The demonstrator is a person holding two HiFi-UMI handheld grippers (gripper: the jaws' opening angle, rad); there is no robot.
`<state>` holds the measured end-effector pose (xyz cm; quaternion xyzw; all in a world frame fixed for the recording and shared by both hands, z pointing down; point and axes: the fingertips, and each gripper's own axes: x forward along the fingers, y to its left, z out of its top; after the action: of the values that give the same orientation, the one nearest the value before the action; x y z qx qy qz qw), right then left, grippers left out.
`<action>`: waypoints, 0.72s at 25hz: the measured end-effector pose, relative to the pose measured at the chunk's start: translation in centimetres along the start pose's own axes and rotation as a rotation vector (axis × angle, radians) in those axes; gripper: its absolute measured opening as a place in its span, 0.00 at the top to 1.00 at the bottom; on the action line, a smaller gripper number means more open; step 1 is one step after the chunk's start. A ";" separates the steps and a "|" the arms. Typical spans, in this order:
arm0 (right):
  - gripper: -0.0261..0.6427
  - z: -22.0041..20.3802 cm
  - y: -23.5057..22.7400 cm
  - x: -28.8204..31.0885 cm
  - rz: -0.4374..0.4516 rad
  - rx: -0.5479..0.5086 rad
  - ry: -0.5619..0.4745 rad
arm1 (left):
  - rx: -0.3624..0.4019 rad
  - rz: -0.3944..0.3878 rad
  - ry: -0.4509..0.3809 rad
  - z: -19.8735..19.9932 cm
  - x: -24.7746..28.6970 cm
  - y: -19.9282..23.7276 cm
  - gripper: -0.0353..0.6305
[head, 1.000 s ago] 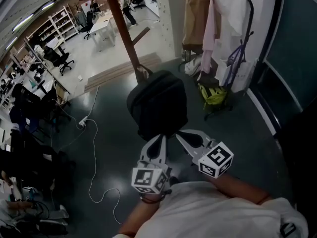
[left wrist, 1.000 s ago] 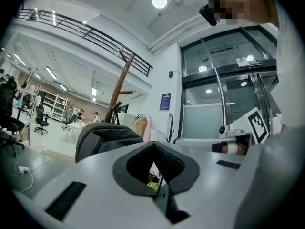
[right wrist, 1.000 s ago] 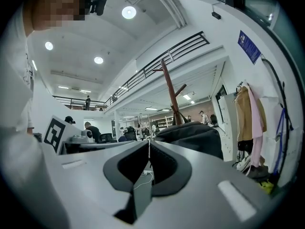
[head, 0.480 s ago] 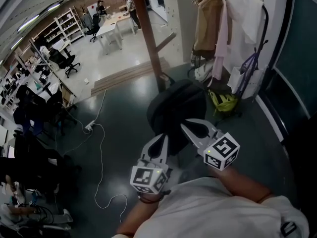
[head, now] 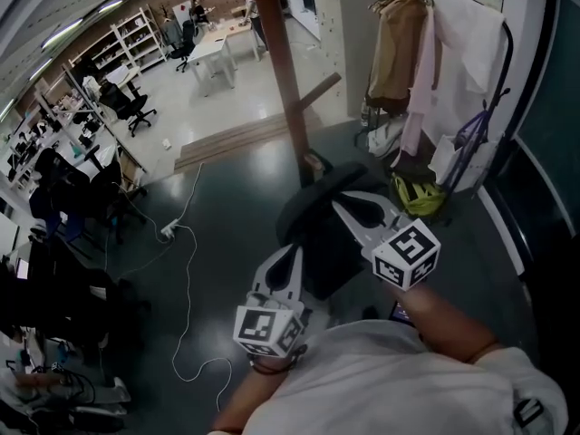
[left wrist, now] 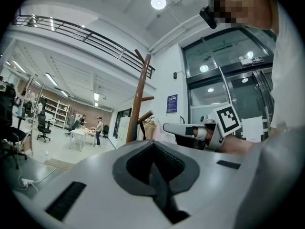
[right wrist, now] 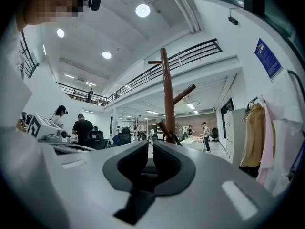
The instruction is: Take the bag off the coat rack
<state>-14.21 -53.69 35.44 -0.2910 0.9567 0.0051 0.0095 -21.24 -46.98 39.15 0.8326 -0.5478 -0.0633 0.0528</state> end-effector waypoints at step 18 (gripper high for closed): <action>0.92 -0.4 -7.2 9.7 0.106 -0.242 0.169 | -0.013 0.128 -0.056 2.8 5.8 6.7 0.94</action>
<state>-18.31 -65.06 35.57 -0.2386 0.9605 0.0962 -0.1063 -25.48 -54.96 37.14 0.7934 -0.6006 -0.0866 0.0466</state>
